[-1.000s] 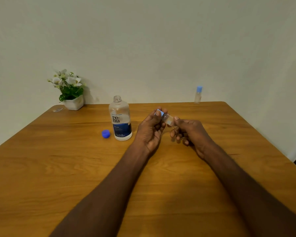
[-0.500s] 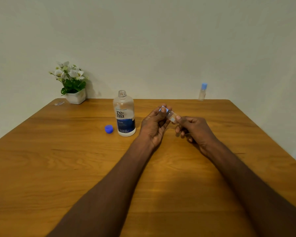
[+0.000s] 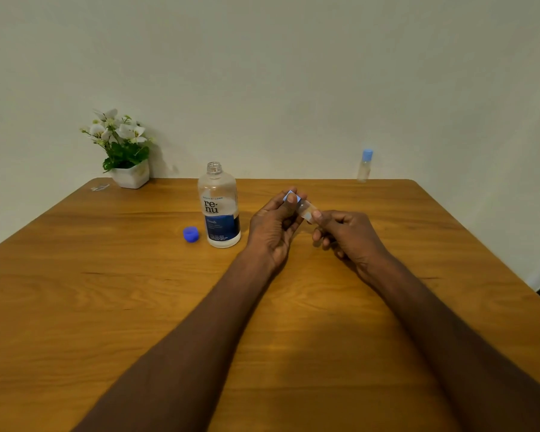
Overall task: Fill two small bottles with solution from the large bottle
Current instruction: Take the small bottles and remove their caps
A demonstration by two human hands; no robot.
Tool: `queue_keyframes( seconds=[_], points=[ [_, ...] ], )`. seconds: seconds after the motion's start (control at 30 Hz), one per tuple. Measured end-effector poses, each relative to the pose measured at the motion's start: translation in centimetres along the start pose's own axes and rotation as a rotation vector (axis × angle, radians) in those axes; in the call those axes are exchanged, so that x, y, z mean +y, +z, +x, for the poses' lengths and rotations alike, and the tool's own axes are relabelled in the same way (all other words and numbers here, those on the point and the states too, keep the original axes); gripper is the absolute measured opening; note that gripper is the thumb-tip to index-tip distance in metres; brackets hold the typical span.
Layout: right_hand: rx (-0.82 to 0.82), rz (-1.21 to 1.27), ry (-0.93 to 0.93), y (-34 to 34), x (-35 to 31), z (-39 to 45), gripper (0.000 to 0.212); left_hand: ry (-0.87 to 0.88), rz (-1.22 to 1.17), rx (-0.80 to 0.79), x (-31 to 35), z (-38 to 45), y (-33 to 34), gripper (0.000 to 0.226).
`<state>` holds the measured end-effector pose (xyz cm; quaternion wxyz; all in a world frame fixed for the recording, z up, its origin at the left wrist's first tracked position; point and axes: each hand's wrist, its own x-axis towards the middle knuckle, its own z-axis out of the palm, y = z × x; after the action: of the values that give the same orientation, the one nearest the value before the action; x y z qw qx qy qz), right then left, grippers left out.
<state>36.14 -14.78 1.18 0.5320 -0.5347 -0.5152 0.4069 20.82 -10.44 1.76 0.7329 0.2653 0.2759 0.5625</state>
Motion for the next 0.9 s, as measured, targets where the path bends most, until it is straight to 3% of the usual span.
queue_keyframes(
  seconds=[0.5, 0.7, 0.9],
  points=[
    [0.081, 0.014, -0.075, 0.6, -0.2, -0.3, 0.022, 0.098, 0.011, 0.037, -0.5, -0.3, 0.5, 0.027],
    [0.032, 0.008, 0.016, -0.2, -0.2, 0.0, 0.034, 0.061, 0.012, 0.044, -0.3, -0.2, 0.2, 0.033],
    [0.039, 0.064, 0.08, -0.4, -0.4, 0.2, 0.031, 0.058, -0.024, 0.056, -0.3, -0.4, 0.4, 0.033]
  ],
)
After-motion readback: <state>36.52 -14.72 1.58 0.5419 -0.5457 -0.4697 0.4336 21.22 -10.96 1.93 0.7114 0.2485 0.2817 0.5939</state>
